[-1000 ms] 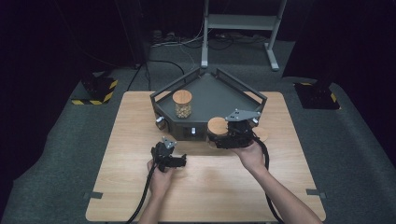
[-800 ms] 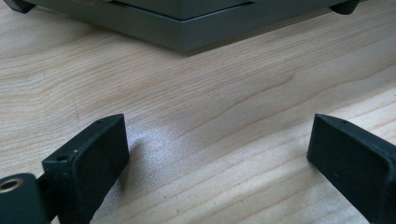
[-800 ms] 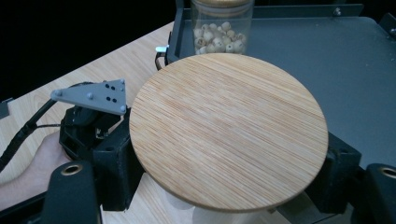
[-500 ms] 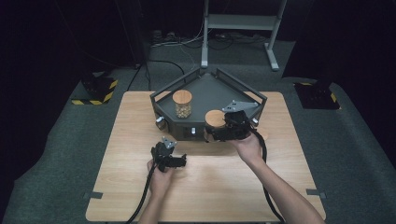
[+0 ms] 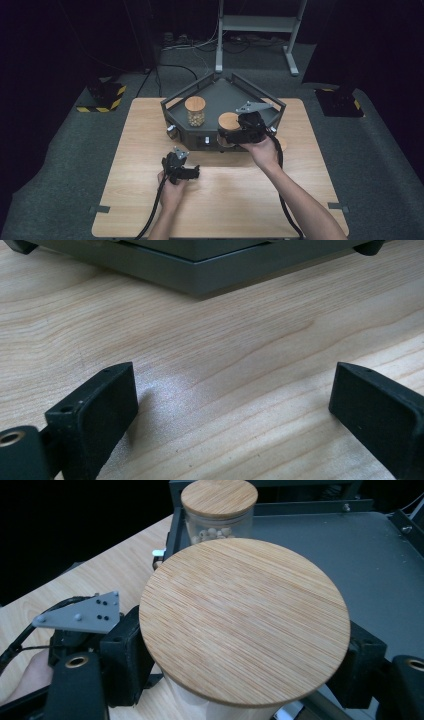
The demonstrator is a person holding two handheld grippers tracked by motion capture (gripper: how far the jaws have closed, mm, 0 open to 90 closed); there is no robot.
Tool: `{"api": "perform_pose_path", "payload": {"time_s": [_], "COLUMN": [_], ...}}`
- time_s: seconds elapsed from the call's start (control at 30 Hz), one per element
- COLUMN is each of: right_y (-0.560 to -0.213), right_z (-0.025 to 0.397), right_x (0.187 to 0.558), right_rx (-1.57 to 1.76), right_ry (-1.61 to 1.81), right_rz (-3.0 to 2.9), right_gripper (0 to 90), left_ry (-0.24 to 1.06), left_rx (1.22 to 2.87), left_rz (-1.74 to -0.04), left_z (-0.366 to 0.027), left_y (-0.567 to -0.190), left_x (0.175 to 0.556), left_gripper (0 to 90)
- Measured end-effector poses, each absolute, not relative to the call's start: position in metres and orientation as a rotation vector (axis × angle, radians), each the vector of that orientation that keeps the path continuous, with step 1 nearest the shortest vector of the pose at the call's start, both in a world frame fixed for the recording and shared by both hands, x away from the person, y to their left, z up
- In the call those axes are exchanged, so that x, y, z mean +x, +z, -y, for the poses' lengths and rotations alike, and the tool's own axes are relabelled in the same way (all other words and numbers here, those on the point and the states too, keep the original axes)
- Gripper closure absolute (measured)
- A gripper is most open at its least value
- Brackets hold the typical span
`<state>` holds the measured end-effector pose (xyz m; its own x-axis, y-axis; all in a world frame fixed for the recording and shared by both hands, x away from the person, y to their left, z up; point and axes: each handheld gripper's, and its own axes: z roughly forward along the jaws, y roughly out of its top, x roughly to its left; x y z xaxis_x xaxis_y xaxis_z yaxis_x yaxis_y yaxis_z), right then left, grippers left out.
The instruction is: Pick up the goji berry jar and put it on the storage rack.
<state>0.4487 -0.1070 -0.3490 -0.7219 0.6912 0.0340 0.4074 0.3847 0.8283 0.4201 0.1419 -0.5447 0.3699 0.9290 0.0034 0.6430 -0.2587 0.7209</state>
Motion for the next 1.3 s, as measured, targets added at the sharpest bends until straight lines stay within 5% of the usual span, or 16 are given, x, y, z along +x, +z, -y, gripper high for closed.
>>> {"api": "perform_pose_path", "payload": {"time_s": [1.3], "right_y": [-0.334], "right_z": [0.090], "right_x": [0.488], "right_rx": [1.044], "right_ry": [1.205], "right_rz": [-2.273], "right_gripper": [25.8], "left_ry": [0.581], "left_rx": [1.998], "left_rz": [-1.354], "left_z": [-0.142], "left_y": [-0.545], "left_x": [0.420], "left_gripper": [5.4]}}
